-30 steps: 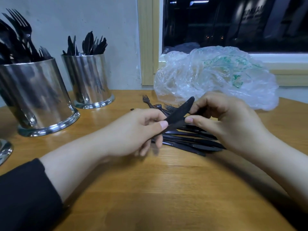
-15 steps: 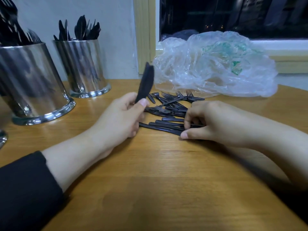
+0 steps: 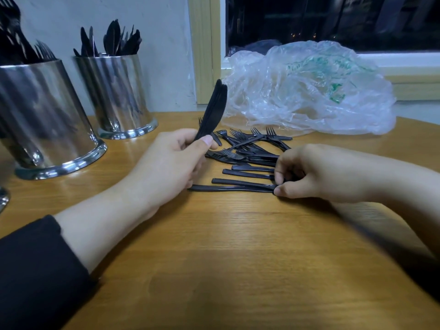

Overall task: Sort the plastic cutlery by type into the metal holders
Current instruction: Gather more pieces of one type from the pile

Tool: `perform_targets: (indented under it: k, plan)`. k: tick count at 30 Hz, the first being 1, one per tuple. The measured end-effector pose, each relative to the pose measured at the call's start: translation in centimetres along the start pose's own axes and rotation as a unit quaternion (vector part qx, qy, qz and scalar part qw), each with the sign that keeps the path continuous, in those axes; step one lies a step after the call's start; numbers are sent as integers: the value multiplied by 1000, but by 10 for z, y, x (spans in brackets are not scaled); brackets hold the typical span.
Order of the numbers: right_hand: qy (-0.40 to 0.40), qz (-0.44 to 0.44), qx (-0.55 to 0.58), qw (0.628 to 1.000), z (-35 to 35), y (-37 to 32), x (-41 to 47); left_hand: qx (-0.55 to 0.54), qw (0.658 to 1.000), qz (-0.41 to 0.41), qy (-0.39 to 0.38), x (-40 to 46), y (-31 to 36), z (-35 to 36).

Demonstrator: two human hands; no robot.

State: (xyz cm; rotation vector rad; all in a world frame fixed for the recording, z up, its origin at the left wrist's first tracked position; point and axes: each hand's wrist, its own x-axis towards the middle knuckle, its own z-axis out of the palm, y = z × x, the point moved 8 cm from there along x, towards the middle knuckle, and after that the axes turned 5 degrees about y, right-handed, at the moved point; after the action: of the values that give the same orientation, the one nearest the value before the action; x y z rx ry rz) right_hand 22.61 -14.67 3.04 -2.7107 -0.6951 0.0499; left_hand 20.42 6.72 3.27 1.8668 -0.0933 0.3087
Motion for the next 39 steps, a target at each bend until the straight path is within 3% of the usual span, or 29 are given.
perform_targets:
  k: [7,12,14,17,20,23,26,29,33,39]
  plan:
    - [98,-39,-3,994,-15,-12,-1,126,984,115,58,-3,23,-12]
    - [87,-38,205,974,-12,-21,-4,219,944,235,73,-10,40,-10]
    - [64,-12,328,942,-4,-22,-3,244,927,279,52,-14,45,-2]
    - [32,38,503,863,8,-24,-1,270,914,303,5,-17,44,10]
    - [31,70,570,818,10,-25,-2,289,911,294,-21,-17,39,15]
    - [95,93,522,842,-2,-10,-2,288,930,228,-28,-12,29,14]
    - [186,58,294,936,-24,1,-2,278,944,177,-26,-8,22,13]
    - [135,10,71,988,-23,-1,0,230,962,145,-7,-4,20,6]
    - [15,-11,10,1000,-5,-6,-2,227,964,136,7,-4,20,3]
    - [1,-19,-1,1000,1,-8,-2,225,966,126,-4,1,14,2]
